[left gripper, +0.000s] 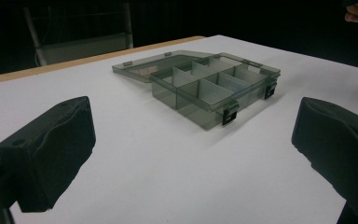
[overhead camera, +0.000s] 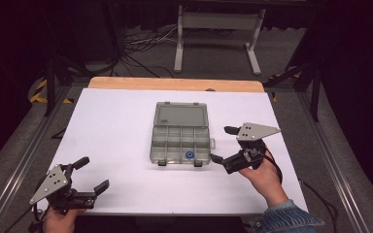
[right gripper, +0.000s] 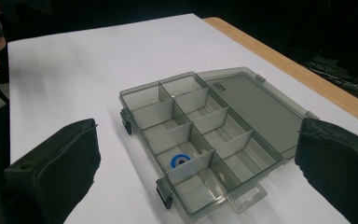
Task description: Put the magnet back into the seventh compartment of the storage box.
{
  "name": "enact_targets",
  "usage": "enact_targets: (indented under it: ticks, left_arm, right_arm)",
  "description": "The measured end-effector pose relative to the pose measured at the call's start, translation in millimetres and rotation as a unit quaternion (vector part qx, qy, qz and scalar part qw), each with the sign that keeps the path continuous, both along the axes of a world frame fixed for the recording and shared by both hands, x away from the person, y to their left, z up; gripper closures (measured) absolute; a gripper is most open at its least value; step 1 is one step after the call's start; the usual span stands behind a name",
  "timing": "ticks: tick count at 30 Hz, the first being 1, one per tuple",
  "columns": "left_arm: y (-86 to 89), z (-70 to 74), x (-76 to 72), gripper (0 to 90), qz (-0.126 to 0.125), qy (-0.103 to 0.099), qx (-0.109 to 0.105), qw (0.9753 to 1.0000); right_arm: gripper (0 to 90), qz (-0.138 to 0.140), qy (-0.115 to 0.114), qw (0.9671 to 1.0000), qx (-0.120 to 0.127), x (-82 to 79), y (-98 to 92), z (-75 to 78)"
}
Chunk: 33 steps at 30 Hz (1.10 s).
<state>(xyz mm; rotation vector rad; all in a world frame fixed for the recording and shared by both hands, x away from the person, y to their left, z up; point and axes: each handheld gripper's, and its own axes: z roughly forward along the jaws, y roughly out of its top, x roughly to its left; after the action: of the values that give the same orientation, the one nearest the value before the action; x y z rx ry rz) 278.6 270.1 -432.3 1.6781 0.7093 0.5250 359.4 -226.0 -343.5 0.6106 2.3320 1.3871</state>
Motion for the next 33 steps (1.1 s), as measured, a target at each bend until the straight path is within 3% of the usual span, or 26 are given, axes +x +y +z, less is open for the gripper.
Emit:
enact_targets:
  ticks: [2,3,13,33]
  left_arm:
    - [0.6,0.3,-0.2,0.4,-0.001,0.001,0.001,1.0]
    - [1.0,0.6,-0.3,0.4,-0.002,0.002,0.002,1.0]
    - [1.3,0.7,-0.7,0.4,-0.001,0.003,0.003,1.0]
    - [2.1,0.9,-0.8,0.4,-0.002,0.0,-0.001,1.0]
  right_arm:
    - [0.0,0.0,-0.008,0.9999,0.014,-1.6,-4.1,-2.6]
    - [0.0,-0.002,-0.021,0.9993,0.032,-3.8,-9.5,-6.6]
    - [0.0,-0.015,-0.032,0.9967,0.072,-14.0,-30.6,-25.7]
    - [0.2,-0.044,-0.054,0.9926,0.099,-31.5,-57.9,-67.8]
